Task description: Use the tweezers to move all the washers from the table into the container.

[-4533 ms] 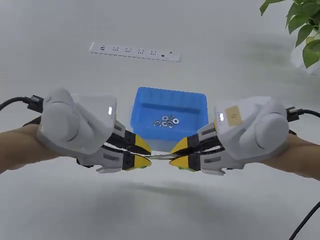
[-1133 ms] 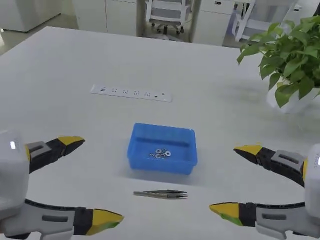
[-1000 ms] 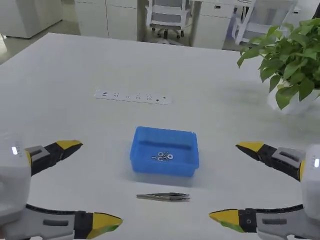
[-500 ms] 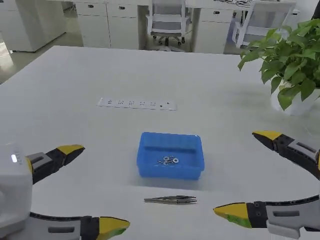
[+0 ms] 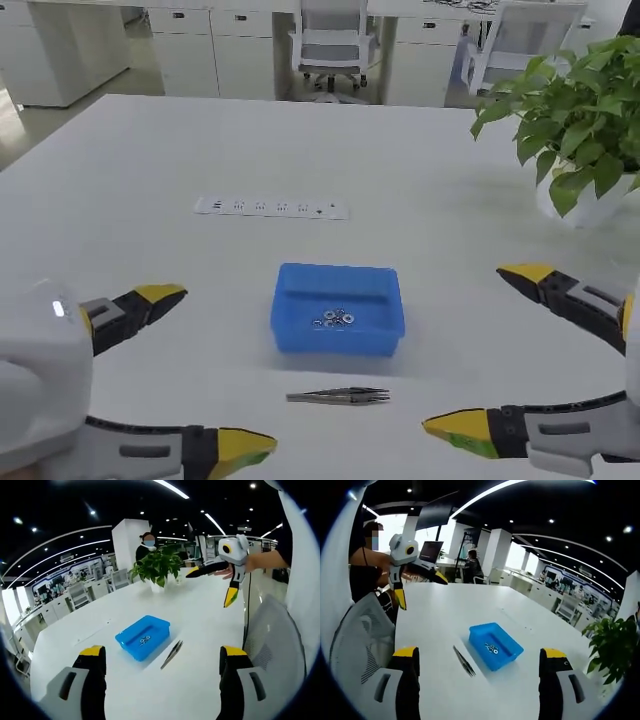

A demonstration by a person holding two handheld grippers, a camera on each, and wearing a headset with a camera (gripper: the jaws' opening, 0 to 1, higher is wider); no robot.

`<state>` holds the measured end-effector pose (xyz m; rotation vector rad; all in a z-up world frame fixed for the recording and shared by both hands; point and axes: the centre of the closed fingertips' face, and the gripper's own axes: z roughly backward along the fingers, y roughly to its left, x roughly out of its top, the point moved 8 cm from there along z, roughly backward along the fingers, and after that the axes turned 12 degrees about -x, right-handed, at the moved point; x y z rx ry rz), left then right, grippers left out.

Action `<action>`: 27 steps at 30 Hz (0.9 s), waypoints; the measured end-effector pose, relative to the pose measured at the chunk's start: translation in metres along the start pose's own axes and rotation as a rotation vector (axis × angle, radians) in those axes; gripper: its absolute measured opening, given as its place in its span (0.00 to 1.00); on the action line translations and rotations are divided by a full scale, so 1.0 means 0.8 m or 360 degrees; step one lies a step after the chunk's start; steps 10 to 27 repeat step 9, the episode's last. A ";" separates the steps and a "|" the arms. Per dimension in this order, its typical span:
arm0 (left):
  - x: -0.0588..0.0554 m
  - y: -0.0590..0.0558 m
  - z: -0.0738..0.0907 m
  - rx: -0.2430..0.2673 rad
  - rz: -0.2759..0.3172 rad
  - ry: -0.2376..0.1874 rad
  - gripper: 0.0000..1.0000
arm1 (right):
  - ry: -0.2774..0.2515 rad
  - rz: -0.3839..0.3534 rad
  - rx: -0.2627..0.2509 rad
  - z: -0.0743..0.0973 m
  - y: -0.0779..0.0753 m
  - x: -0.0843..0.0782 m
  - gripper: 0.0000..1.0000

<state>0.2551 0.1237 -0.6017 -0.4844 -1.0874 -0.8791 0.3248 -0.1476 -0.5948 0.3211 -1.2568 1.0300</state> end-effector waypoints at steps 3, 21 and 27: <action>0.000 0.000 0.000 -0.0007 0.0019 -0.0015 1.00 | 0.0011 0.0004 -0.0004 0.001 0.001 -0.002 1.00; 0.004 -0.005 0.000 -0.0012 0.0013 -0.0020 1.00 | 0.0008 -0.0021 -0.0006 0.005 0.003 -0.005 1.00; 0.004 -0.005 0.000 -0.0012 0.0013 -0.0020 1.00 | 0.0008 -0.0021 -0.0006 0.005 0.003 -0.005 1.00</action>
